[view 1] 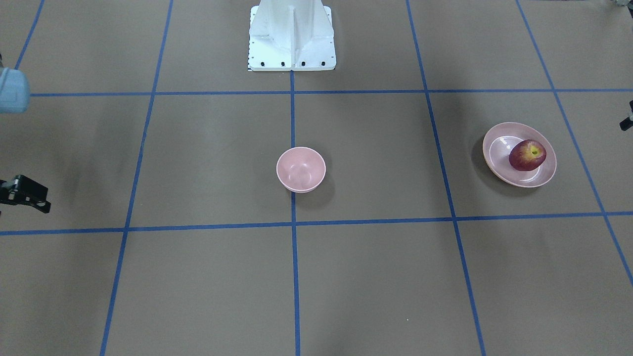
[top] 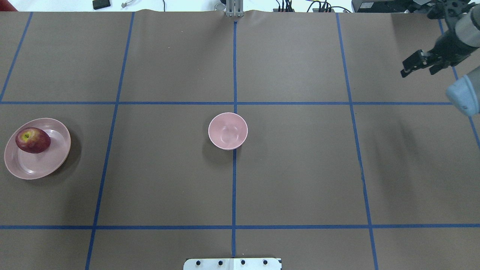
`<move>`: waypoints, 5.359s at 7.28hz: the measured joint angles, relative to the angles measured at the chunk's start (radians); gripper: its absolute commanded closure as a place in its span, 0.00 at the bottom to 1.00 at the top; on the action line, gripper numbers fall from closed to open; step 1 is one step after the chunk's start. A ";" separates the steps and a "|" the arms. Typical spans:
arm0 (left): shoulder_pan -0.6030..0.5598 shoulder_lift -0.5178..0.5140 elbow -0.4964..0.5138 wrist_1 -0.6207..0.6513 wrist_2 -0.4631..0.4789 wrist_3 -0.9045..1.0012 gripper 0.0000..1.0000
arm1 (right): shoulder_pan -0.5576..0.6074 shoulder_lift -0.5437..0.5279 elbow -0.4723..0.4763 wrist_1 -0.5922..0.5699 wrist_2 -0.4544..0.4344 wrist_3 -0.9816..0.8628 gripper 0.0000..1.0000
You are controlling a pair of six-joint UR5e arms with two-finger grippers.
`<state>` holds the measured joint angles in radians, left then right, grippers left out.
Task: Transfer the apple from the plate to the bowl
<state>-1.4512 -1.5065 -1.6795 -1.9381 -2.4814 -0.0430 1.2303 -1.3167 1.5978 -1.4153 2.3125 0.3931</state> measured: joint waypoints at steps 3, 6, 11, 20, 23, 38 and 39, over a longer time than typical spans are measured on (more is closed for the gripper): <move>0.192 0.007 -0.004 -0.156 0.104 -0.231 0.01 | 0.191 -0.182 -0.002 0.002 0.051 -0.323 0.00; 0.332 -0.001 -0.004 -0.228 0.212 -0.401 0.02 | 0.309 -0.300 0.004 0.001 0.046 -0.440 0.00; 0.422 -0.005 0.025 -0.228 0.262 -0.423 0.02 | 0.325 -0.321 -0.005 0.002 0.038 -0.448 0.00; 0.472 -0.044 0.056 -0.227 0.259 -0.442 1.00 | 0.325 -0.322 -0.008 0.002 0.038 -0.443 0.00; 0.502 -0.171 -0.001 -0.160 0.266 -0.682 1.00 | 0.325 -0.322 -0.007 0.002 0.039 -0.439 0.00; 0.916 -0.956 0.289 0.258 0.591 -1.274 0.02 | 0.324 -0.320 -0.018 0.002 0.040 -0.433 0.00; 0.917 -0.956 0.288 0.258 0.594 -1.275 0.02 | 0.324 -0.320 -0.019 0.002 0.040 -0.433 0.00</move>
<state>-0.5346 -2.4622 -1.3916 -1.6797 -1.8872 -1.3183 1.5539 -1.6368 1.5790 -1.4132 2.3521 -0.0399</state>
